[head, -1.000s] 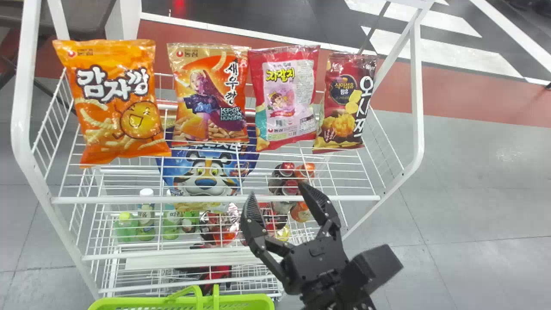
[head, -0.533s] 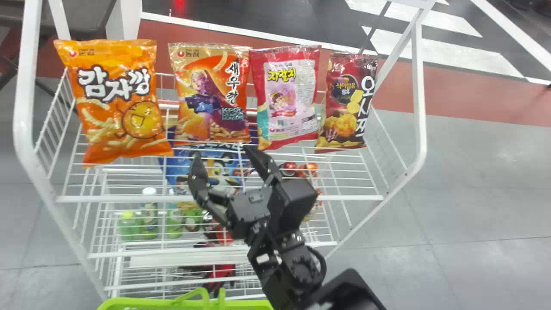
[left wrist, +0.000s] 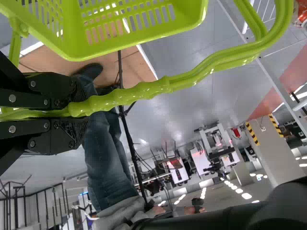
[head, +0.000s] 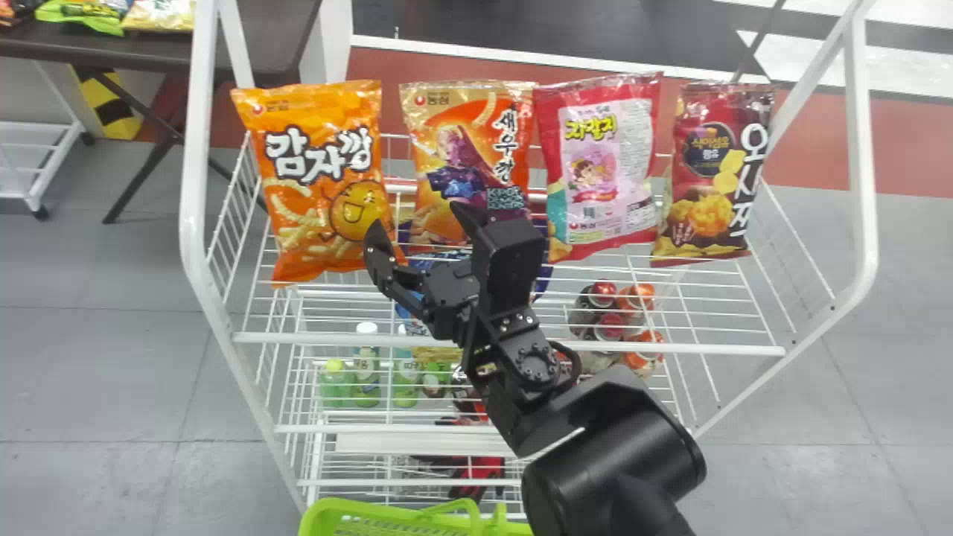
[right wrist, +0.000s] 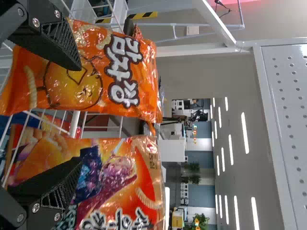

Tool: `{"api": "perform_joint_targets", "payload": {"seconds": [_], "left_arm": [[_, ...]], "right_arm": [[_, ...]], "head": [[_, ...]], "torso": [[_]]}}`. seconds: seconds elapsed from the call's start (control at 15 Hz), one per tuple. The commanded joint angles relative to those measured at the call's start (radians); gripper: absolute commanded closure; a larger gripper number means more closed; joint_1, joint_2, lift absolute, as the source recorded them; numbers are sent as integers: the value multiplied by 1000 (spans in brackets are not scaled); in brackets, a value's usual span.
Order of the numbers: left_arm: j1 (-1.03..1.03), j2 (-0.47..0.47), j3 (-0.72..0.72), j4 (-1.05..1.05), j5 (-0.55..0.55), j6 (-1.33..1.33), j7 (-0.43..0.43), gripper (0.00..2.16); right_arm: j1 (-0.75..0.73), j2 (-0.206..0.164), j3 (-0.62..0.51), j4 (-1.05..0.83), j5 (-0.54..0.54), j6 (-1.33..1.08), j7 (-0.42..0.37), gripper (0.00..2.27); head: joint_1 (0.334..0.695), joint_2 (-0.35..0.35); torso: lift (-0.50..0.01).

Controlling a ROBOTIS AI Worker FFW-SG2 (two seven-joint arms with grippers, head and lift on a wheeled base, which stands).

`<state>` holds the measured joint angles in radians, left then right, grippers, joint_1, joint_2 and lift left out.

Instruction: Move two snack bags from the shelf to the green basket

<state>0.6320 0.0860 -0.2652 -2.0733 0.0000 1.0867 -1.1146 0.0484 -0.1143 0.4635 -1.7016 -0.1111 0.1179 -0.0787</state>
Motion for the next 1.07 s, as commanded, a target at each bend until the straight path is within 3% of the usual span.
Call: {"api": "perform_joint_targets", "payload": {"seconds": [0.0,0.4,0.73,0.8,0.87,0.93,1.0], "left_arm": [[0,1,0,-1,0,-1,-1,2061],[3,6,12,-8,15,-4,-5,2061],[2,8,20,-5,25,-23,-10,2061],[-3,8,20,-1,28,-26,-10,2061],[-5,8,20,1,29,-29,-10,2061],[-8,5,20,2,29,-32,-10,2061],[-9,5,20,4,29,-32,-8,2061]], "right_arm": [[-65,41,30,65,-6,23,7,140],[-208,115,84,201,8,66,5,140],[-295,115,81,330,7,66,5,147],[-318,115,73,361,2,75,27,218],[-335,115,47,384,-7,105,119,394],[-352,115,-2,407,-4,148,194,697],[-366,115,-19,410,-4,210,238,1190]], "head": [[695,-115],[695,19],[695,42],[695,38],[695,32],[695,30],[695,34]], "torso": [[-17],[-17],[-17],[-17],[-17],[-17],[-17]]}}
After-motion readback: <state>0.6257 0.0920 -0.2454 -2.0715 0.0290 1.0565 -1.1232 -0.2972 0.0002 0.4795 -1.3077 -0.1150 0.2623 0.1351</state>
